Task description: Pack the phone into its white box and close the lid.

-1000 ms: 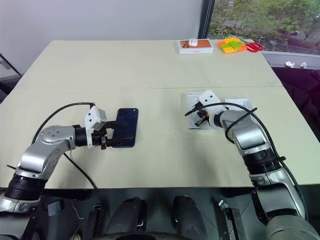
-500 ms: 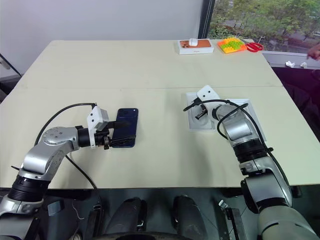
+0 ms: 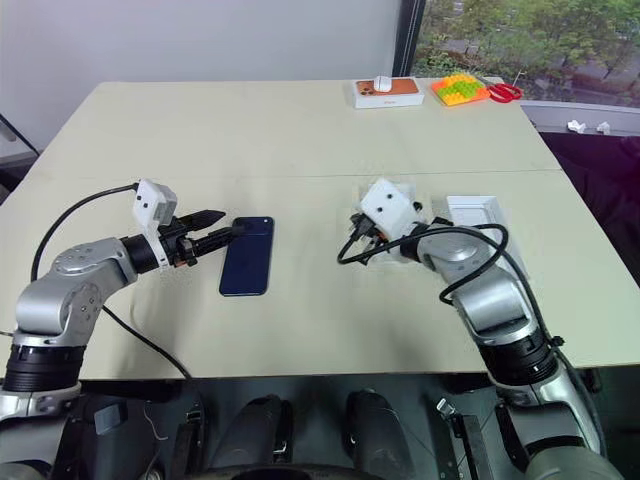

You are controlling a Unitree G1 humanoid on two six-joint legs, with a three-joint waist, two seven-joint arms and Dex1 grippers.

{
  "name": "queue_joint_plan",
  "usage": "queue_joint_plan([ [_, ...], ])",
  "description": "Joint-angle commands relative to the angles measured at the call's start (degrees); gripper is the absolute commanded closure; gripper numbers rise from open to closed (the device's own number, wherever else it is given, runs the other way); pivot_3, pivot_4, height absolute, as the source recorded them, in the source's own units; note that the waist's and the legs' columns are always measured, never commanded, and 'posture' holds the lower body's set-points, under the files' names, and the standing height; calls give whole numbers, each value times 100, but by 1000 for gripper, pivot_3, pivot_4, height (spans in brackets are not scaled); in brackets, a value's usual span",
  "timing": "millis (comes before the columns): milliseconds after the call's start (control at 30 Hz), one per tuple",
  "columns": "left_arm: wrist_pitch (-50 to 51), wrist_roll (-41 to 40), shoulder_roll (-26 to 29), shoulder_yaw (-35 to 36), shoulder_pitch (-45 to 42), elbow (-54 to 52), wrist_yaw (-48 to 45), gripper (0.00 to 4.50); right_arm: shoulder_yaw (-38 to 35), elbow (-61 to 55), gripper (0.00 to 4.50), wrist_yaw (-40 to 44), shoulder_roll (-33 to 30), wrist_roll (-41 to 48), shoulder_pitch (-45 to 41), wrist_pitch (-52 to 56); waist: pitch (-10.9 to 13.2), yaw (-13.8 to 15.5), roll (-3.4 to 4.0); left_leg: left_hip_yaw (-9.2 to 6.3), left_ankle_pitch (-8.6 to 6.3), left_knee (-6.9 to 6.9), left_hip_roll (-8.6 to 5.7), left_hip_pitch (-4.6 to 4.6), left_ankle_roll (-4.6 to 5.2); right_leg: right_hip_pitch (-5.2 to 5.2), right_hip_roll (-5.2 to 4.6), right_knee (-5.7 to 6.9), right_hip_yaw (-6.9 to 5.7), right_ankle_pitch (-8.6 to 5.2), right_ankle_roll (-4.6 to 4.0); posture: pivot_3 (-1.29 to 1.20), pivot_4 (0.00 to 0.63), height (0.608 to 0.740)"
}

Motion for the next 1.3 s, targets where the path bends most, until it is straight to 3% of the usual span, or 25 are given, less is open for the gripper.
queue_joint_plan([
  [33,-19,44,115,119,-65,-114,74,1513,-141,-231,4466,30,61,223,57,321,0,12,-1,0,0,0,0,-1,0,0,0,-1,0,0,0,0,150,740],
  [133,-50,44,182,159,49,-168,41,1513,-157,-375,3145,117,4,392,115,620,0,32,-1,0,0,0,0,-2,0,0,-2,-2,0,0,0,0,150,740],
  [267,-101,11,308,246,241,-158,-36,1513,78,-746,1185,402,-527,293,409,405,0,30,0,0,0,-1,0,-2,0,0,-3,-3,0,0,0,0,150,740],
  [567,-22,-136,294,165,353,-327,-200,1513,-149,-624,1185,1000,-1752,198,928,-213,1,34,-3,1,-1,-1,-1,-3,1,0,-2,-9,-1,-1,0,0,150,740],
  [767,9,-85,282,95,414,-337,-184,1513,-190,-383,1185,1010,-1536,283,776,-546,1,2,-3,1,-1,0,1,-1,1,0,5,-7,0,-1,0,0,150,740],
  [833,260,-242,225,275,323,-225,-13,1513,-105,-447,1185,923,-1175,381,586,-525,1,-3,-3,1,-1,0,2,0,1,0,5,-6,0,-1,0,0,150,740],
  [900,588,-414,133,545,182,-68,308,997,14,-412,1707,696,-687,404,302,-341,2,-29,-3,0,0,0,3,1,1,0,6,-3,0,0,0,0,150,740],
  [967,786,-565,71,753,119,30,477,172,160,-355,2531,582,-406,329,124,-201,2,-31,-4,-4,0,1,4,0,1,0,6,0,-2,0,0,0,150,740],
  [1100,1572,-927,-21,1151,-5,189,972,0,636,48,4474,145,395,129,-292,107,1,-42,-6,-5,0,1,1,-1,0,0,-2,-1,-2,0,0,0,150,740],
  [1300,3209,-1020,246,1089,-147,497,1463,0,1252,784,4474,-368,997,-492,-588,-83,0,-79,-7,-5,0,2,-3,-2,0,0,-6,3,-2,0,0,0,150,740],
])
